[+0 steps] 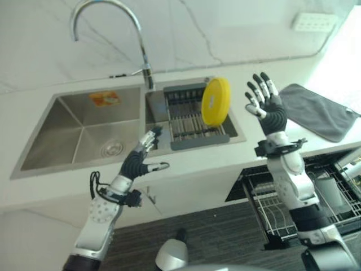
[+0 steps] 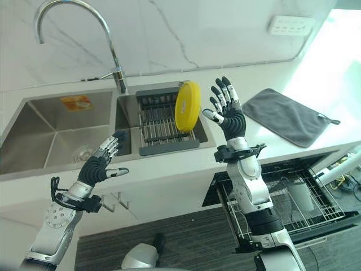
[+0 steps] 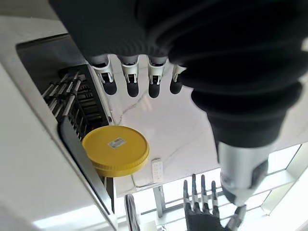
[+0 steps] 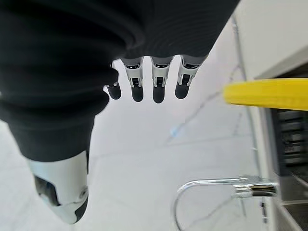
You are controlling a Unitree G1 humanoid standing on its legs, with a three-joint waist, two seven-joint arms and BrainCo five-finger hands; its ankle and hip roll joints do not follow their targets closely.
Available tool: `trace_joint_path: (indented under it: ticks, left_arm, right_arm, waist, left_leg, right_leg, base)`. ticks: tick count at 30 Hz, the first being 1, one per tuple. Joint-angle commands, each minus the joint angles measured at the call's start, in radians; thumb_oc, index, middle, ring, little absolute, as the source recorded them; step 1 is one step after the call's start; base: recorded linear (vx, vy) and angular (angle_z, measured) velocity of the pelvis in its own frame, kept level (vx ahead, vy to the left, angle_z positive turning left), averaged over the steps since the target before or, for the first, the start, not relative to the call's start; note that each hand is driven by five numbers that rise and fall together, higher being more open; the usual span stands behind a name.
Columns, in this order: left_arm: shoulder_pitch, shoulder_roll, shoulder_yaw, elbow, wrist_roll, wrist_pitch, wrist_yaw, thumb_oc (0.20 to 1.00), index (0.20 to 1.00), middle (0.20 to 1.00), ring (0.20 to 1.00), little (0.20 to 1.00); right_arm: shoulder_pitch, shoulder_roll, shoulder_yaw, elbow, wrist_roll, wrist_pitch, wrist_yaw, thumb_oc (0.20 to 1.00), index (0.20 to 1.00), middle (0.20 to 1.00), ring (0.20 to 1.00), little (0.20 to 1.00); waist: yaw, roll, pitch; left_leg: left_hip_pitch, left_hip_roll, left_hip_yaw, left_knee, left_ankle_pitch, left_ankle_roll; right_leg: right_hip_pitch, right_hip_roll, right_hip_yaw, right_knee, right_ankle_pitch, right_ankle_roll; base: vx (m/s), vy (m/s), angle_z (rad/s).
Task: Place the dishes in the dishwasher.
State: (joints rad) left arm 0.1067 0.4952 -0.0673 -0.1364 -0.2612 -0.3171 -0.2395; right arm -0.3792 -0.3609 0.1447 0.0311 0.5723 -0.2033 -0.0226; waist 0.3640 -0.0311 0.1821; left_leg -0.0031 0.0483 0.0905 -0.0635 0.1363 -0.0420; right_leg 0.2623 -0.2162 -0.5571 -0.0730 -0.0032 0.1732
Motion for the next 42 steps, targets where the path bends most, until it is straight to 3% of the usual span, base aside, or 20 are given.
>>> trace_joint_path:
  ticks: [1,4,6,11,15,16,19,22,24,27,31,33,36,40,42]
  left_arm:
    - [-0.035,0.041,0.0,-0.027,-0.074,-0.073,-0.065,1.0,1.0,1.0,1.0,1.0]
    - [-0.041,0.046,-0.011,-0.038,-0.142,-0.057,-0.158,1.0,1.0,1.0,1.0,1.0]
    - [-0.052,0.046,-0.051,-0.054,-0.189,-0.03,-0.278,1.0,1.0,1.0,1.0,1.0]
    - [-0.068,0.056,-0.111,-0.054,-0.235,0.014,-0.333,1.0,1.0,1.0,1.0,1.0]
    - [-0.059,0.067,-0.157,-0.057,-0.287,0.05,-0.456,1.0,1.0,1.0,1.0,1.0]
    - [-0.061,0.072,-0.183,-0.055,-0.313,0.089,-0.517,1.0,1.0,1.0,1.0,1.0]
    - [-0.06,0.07,-0.224,-0.052,-0.363,0.181,-0.578,1.0,1.0,1.0,1.0,1.0]
    - [-0.055,0.045,-0.304,-0.014,-0.424,0.377,-0.629,1.0,1.0,1.0,1.0,1.0]
    - [-0.053,0.038,-0.347,0.024,-0.394,0.406,-0.658,1.0,1.0,1.0,1.0,1.0]
    - [-0.05,0.036,-0.421,0.097,-0.347,0.424,-0.648,1.0,1.0,1.0,1.0,1.0]
    - [-0.064,0.035,-0.532,0.236,-0.237,0.362,-0.61,1.0,1.0,1.0,1.0,1.0]
    - [-0.082,0.029,-0.588,0.349,-0.117,0.317,-0.554,1.0,1.0,1.0,1.0,1.0]
    - [-0.091,0.012,-0.622,0.462,-0.037,0.305,-0.418,1.0,1.0,1.0,1.0,1.0]
    - [-0.072,-0.063,-0.586,0.792,0.172,0.198,-0.122,1.0,1.0,1.0,1.0,1.0]
    - [-0.059,-0.077,-0.556,0.871,0.23,0.156,-0.083,1.0,1.0,1.0,1.0,1.0]
  right_arm:
    - [-0.053,-0.059,-0.042,0.002,0.036,-0.014,-0.045,1.0,1.0,1.0,1.0,1.0]
    - [-0.084,-0.087,-0.069,0.039,0.044,-0.008,-0.073,1.0,1.0,1.0,1.0,1.0]
    - [-0.121,-0.118,-0.103,0.082,0.05,-0.002,-0.121,1.0,1.0,1.0,1.0,1.0]
    - [-0.154,-0.138,-0.124,0.146,0.063,0.003,-0.158,1.0,1.0,1.0,1.0,1.0]
    - [-0.174,-0.162,-0.148,0.202,0.084,-0.03,-0.156,1.0,1.0,1.0,1.0,1.0]
    - [-0.178,-0.166,-0.153,0.212,0.093,-0.04,-0.159,1.0,1.0,1.0,1.0,1.0]
    - [-0.189,-0.175,-0.158,0.225,0.101,-0.039,-0.154,1.0,1.0,1.0,1.0,1.0]
    - [-0.222,-0.182,-0.145,0.268,0.107,-0.04,-0.137,1.0,1.0,1.0,1.0,1.0]
    - [-0.239,-0.191,-0.142,0.293,0.12,-0.042,-0.12,1.0,1.0,1.0,1.0,1.0]
    - [-0.273,-0.21,-0.132,0.335,0.156,-0.042,-0.091,1.0,1.0,1.0,1.0,1.0]
    - [-0.326,-0.221,-0.107,0.386,0.188,-0.035,-0.062,1.0,1.0,1.0,1.0,1.0]
    - [-0.351,-0.219,-0.094,0.407,0.199,-0.027,-0.05,1.0,1.0,1.0,1.0,1.0]
    - [-0.366,-0.21,-0.079,0.431,0.207,-0.029,-0.037,1.0,1.0,1.0,1.0,1.0]
    - [-0.363,-0.181,-0.074,0.421,0.173,0.01,-0.042,1.0,1.0,1.0,1.0,1.0]
    - [-0.358,-0.177,-0.08,0.418,0.167,0.031,-0.042,1.0,1.0,1.0,1.0,1.0]
  waist:
    - [0.003,0.013,-0.057]
    - [0.009,0.01,-0.055]
    - [0.012,0.009,-0.055]
    - [0.009,0.017,-0.053]
    - [0.004,0.024,-0.053]
    - [0.0,0.025,-0.053]
    - [-0.006,0.027,-0.051]
    - [-0.022,0.031,-0.05]
    - [-0.029,0.032,-0.05]
    - [-0.045,0.032,-0.051]
    - [-0.065,0.033,-0.047]
    - [-0.079,0.035,-0.047]
    - [-0.088,0.035,-0.046]
    - [-0.094,0.033,-0.054]
    - [-0.091,0.038,-0.055]
  left_leg:
    - [-0.025,0.019,-0.043,-0.022,-0.054,-0.007]
    - [-0.022,0.016,-0.05,-0.022,-0.056,-0.006]
    - [-0.02,0.012,-0.053,-0.022,-0.056,-0.005]
    - [-0.014,0.01,-0.047,-0.022,-0.055,-0.002]
    - [-0.008,0.014,-0.036,-0.022,-0.056,-0.002]
    - [-0.005,0.013,-0.032,-0.022,-0.059,-0.002]
    - [-0.002,0.014,-0.026,-0.021,-0.062,-0.002]
    - [0.003,0.019,-0.009,-0.02,-0.063,-0.004]
    - [0.006,0.023,0.001,-0.02,-0.065,-0.007]
    - [0.009,0.032,0.02,-0.02,-0.068,-0.015]
    - [0.011,0.044,0.044,-0.019,-0.071,-0.024]
    - [0.015,0.05,0.06,-0.018,-0.074,-0.029]
    - [0.021,0.057,0.068,-0.018,-0.077,-0.033]
    - [0.042,0.061,0.072,-0.019,-0.084,-0.037]
    - [0.041,0.062,0.082,-0.02,-0.067,-0.03]
  right_leg:
    - [-0.002,0.038,0.055,0.104,-0.094,-0.03]
    - [0.001,0.038,0.047,0.107,-0.095,-0.03]
    - [0.003,0.037,0.036,0.114,-0.094,-0.03]
    - [0.006,0.025,0.023,0.119,-0.089,-0.023]
    - [0.005,0.02,0.016,0.12,-0.084,-0.02]
    - [0.005,0.019,0.015,0.121,-0.084,-0.018]
    - [0.001,0.017,0.015,0.125,-0.083,-0.017]
    - [-0.004,0.015,0.019,0.122,-0.078,-0.014]
    - [-0.006,0.015,0.022,0.118,-0.074,-0.012]
    - [-0.009,0.015,0.029,0.107,-0.069,-0.01]
    - [-0.016,0.016,0.044,0.097,-0.064,-0.01]
    - [-0.019,0.017,0.052,0.092,-0.062,-0.008]
    - [-0.021,0.016,0.06,0.092,-0.064,-0.009]
    - [-0.019,0.01,0.065,0.087,-0.063,-0.009]
    - [-0.025,0.006,0.046,0.086,-0.045,-0.015]
  base:
    - [0.11,-0.023,0.19]
    - [0.06,0.001,0.12]
    - [0.09,-0.005,0.1]
    - [0.05,0.001,0.06]
    - [0.06,-0.02,0.02]
    - [0.06,-0.038,0.05]
    - [0.03,-0.024,0.02]
    - [0.02,-0.034,0.0]
    - [0.02,-0.041,-0.02]
    - [0.01,-0.033,-0.05]
    - [0.0,-0.035,-0.11]
    - [0.01,-0.036,-0.18]
    - [0.03,-0.018,-0.13]
    - [0.07,-0.004,-0.09]
    - [0.03,0.043,-0.01]
